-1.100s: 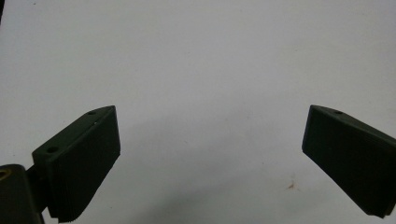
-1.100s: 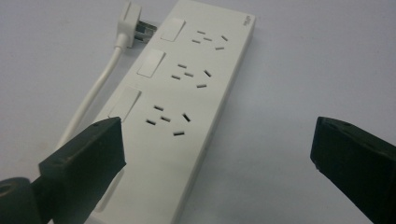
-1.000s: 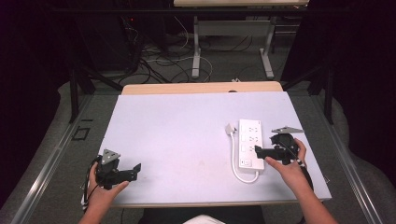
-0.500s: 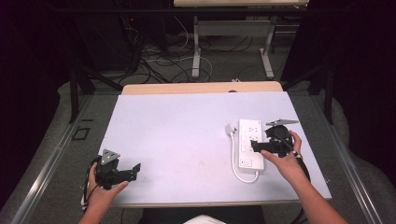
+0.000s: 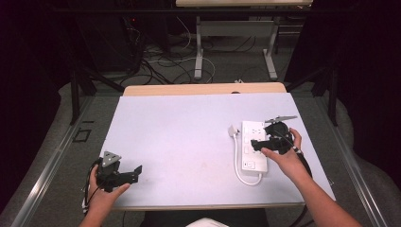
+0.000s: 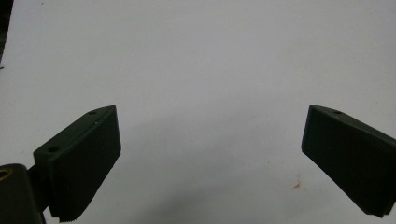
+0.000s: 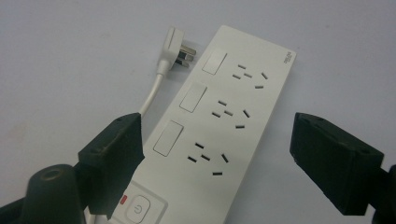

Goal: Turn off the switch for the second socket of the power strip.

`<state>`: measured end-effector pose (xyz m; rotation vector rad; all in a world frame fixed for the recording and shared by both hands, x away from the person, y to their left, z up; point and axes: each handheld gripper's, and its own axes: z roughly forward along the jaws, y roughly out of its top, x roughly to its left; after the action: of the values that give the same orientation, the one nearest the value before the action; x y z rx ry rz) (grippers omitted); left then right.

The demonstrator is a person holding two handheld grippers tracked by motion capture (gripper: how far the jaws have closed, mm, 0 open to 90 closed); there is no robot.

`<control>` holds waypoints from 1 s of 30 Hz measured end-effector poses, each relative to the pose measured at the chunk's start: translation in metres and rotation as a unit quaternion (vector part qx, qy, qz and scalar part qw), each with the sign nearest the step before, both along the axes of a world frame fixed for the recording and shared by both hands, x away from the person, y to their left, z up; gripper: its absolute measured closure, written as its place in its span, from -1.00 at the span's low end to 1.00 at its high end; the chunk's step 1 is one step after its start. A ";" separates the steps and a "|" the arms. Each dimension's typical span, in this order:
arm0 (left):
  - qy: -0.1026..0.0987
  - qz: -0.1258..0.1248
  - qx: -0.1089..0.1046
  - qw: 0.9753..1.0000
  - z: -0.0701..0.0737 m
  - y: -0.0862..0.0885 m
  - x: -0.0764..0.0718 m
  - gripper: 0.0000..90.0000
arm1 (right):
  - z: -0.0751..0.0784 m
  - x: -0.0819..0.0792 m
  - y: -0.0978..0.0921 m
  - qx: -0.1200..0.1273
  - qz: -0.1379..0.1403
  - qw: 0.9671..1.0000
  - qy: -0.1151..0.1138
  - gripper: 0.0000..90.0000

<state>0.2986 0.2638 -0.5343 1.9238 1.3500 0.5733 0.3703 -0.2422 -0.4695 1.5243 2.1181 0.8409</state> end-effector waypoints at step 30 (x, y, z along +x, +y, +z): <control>-0.002 -0.001 0.002 1.000 0.000 0.001 0.000 -0.88 | -0.007 0.030 0.017 -0.007 0.018 0.998 0.054 -0.27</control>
<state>0.2990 0.2643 -0.5345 1.9257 1.3460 0.5789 0.4000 -0.2249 -0.4765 1.5612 2.2306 0.7688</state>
